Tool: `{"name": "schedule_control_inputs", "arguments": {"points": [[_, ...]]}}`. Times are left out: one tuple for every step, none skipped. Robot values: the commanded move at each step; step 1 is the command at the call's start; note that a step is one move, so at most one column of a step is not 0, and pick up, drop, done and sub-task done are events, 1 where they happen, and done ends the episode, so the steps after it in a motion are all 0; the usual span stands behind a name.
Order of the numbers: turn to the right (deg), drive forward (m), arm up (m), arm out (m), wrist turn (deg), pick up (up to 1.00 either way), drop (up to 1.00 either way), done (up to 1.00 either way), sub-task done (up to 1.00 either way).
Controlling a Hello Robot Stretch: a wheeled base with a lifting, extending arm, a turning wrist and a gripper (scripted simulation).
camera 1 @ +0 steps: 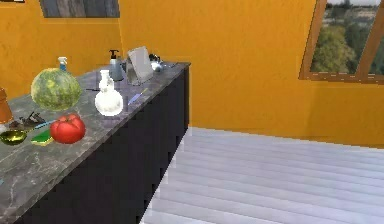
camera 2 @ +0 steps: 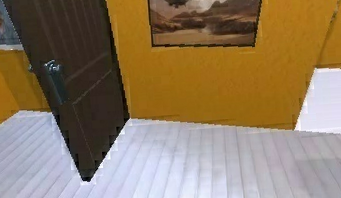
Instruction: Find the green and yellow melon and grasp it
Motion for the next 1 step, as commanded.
{"name": "schedule_control_inputs", "arguments": {"points": [[3.0, 0.0, 0.0, 0.0, 0.0, 0.0, 0.0, 0.0, 0.0]]}}
